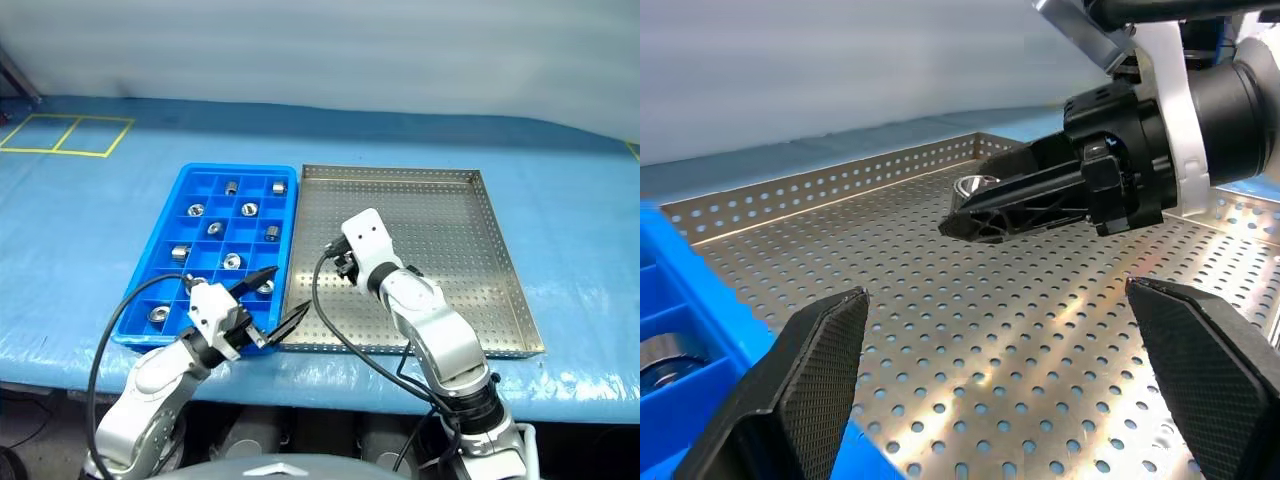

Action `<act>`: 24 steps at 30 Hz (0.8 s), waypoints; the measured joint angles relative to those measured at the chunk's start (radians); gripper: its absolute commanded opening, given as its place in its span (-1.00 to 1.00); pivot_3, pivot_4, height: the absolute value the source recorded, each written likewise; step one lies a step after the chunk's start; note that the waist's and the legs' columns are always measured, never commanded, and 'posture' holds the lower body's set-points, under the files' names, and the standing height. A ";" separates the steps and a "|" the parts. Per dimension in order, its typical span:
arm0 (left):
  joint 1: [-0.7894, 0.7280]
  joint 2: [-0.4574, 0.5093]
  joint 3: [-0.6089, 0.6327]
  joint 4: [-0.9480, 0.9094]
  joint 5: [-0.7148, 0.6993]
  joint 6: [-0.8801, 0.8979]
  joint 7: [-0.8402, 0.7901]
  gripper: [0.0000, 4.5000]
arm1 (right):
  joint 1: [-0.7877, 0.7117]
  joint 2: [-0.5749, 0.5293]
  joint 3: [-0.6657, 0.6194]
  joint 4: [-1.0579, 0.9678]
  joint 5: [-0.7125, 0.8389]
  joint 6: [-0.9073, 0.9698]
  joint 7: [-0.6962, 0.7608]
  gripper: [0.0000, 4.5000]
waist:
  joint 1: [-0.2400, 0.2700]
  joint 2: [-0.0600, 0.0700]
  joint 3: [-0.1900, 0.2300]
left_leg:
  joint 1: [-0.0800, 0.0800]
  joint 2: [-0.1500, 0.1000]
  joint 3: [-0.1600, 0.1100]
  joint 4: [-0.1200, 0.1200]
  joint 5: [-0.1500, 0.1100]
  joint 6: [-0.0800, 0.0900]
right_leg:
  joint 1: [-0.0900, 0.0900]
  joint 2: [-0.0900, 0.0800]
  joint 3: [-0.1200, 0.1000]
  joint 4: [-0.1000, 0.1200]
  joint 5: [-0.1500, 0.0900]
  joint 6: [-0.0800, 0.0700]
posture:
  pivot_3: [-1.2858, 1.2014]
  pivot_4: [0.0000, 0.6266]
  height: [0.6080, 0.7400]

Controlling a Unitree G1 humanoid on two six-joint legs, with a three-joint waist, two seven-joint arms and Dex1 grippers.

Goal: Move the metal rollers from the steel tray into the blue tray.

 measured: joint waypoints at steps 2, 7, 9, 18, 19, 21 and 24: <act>0.049 -0.003 0.021 -0.010 0.008 -0.037 0.020 1.00 | -0.034 -0.007 0.039 0.013 0.000 -0.047 0.043 -0.24 | 0.015 0.000 0.000 | 0.000 0.000 0.000 0.000 0.000 0.000 | 0.000 0.000 -0.001 -0.001 0.000 0.000 | 0.39 -0.52 1.00; 0.179 -0.018 0.071 -0.046 0.020 -0.100 0.064 1.00 | -0.083 -0.005 0.113 0.086 0.000 -0.146 0.140 -0.24 | 0.067 -0.001 0.000 | -0.001 0.000 -0.001 0.000 0.000 0.000 | 0.000 -0.001 -0.003 -0.002 0.000 0.000 | 0.48 -0.52 1.00; 0.233 -0.019 0.097 -0.063 0.039 -0.125 0.081 1.00 | -0.100 0.002 0.137 0.115 0.000 -0.174 0.173 -0.24 | 0.093 -0.001 0.001 | -0.002 0.000 -0.001 0.000 0.000 0.000 | 0.000 -0.002 -0.004 -0.003 0.000 0.000 | 0.50 -0.52 1.00; 0.409 -0.043 0.137 -0.090 0.048 -0.235 0.112 1.00 | -0.122 0.041 0.205 0.223 0.000 -0.256 0.274 -0.24 | 0.246 -0.001 0.000 | -0.005 0.001 0.000 -0.001 -0.002 -0.003 | -0.009 -0.003 -0.008 -0.003 -0.002 -0.002 | 0.57 -0.52 1.00; 0.419 -0.046 0.138 -0.090 0.048 -0.244 0.114 1.00 | -0.122 0.042 0.212 0.232 -0.001 -0.260 0.283 -0.24 | 0.269 -0.001 0.000 | -0.006 0.001 0.001 -0.001 -0.002 -0.003 | -0.011 -0.003 -0.008 -0.003 -0.002 -0.002 | 0.57 -0.52 1.00; 0.429 -0.052 0.144 -0.090 0.048 -0.260 0.116 1.00 | -0.118 0.038 0.223 0.242 -0.005 -0.270 0.298 -0.24 | 0.313 -0.001 0.000 | -0.009 0.001 0.001 -0.001 -0.002 -0.003 | -0.013 -0.003 -0.008 -0.003 -0.002 -0.002 | 0.57 -0.52 1.00; 0.429 -0.055 0.144 -0.089 0.048 -0.270 0.115 1.00 | -0.109 0.027 0.232 0.243 -0.012 -0.270 0.318 -0.24 | 0.378 -0.001 0.000 | -0.010 0.001 0.001 -0.001 -0.002 -0.003 | -0.015 -0.003 -0.009 -0.003 -0.002 -0.002 | 0.57 -0.52 1.00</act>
